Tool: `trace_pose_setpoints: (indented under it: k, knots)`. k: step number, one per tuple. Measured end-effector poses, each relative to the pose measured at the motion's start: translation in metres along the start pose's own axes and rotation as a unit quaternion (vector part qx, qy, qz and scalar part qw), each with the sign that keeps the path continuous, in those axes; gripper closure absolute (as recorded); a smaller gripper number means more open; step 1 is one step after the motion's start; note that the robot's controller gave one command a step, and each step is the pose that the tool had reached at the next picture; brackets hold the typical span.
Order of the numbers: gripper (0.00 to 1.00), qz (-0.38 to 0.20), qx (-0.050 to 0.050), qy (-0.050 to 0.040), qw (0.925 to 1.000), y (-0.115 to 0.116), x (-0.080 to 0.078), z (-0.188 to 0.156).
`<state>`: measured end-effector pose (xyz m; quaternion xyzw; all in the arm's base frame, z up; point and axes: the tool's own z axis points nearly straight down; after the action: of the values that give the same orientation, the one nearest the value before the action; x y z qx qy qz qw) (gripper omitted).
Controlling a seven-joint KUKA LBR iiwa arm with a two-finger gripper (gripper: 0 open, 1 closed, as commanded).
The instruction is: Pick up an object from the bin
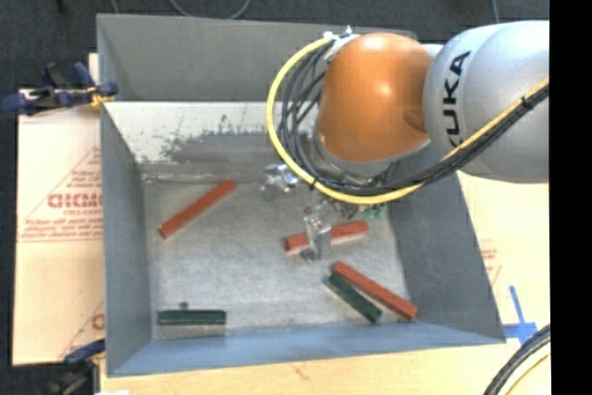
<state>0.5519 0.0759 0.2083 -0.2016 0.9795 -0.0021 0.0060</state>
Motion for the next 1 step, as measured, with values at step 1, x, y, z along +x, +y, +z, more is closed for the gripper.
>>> trace_pose_setpoints:
  k: [1]
  knots:
    - [0.0,-0.042,-0.004,0.0058,0.9991,-0.0769,0.0373,0.1301]
